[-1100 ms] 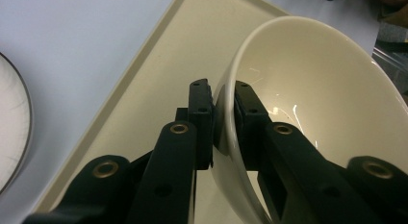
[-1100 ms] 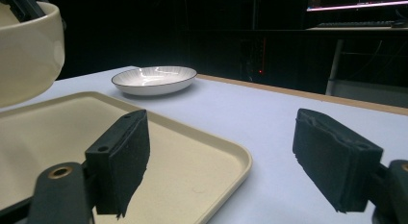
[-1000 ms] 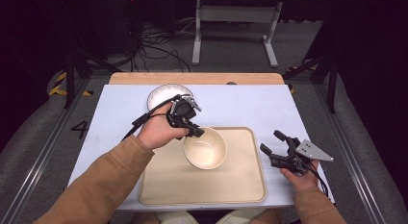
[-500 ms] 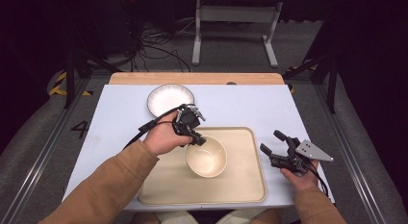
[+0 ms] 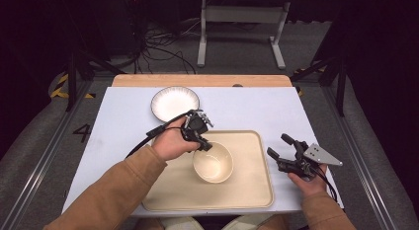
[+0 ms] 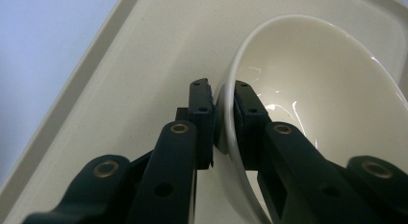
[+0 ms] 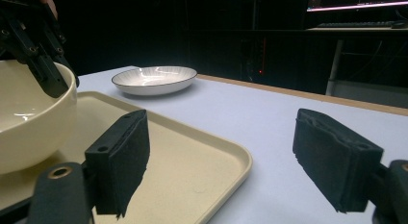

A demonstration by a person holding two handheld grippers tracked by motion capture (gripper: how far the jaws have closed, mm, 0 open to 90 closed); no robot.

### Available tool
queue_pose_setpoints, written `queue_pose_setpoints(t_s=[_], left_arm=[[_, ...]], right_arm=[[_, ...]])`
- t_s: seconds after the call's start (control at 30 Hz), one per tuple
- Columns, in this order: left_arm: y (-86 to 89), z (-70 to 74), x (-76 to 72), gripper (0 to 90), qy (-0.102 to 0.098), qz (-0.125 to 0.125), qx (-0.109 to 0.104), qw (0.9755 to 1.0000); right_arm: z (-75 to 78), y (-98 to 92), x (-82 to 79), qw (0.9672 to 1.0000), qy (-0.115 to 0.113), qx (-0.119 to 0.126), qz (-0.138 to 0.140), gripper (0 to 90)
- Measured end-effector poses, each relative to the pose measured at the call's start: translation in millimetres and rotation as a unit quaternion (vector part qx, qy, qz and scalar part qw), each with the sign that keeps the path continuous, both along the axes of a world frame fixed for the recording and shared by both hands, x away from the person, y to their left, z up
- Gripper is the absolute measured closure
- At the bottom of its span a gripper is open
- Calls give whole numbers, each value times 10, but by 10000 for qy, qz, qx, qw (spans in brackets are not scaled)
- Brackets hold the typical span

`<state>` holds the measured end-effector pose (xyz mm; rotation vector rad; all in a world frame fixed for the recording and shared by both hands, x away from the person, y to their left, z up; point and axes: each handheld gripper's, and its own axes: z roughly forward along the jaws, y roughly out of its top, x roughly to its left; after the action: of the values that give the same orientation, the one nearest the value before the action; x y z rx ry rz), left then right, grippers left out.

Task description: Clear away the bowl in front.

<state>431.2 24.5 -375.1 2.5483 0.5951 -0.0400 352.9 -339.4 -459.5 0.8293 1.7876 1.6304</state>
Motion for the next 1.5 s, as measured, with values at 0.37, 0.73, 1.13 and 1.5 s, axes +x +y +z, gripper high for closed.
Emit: queue_pose_setpoints(t_s=[0.37,0.73,1.13,1.5], left_arm=[[-42,-107,36,808,-60,71,-73,9999],[-24,-142,52,817,-76,15,-11,10000],[33,-190,93,828,99,-3,194,9998],[46,-233,102,776,52,12,429,9991]], right_arm=[[0,0,0,10000,5,9,-2,212],[0,0,1,10000,6,9,-4,212],[0,0,0,10000,5,7,-3,212],[-1,0,-1,10000,-2,2,1,212]])
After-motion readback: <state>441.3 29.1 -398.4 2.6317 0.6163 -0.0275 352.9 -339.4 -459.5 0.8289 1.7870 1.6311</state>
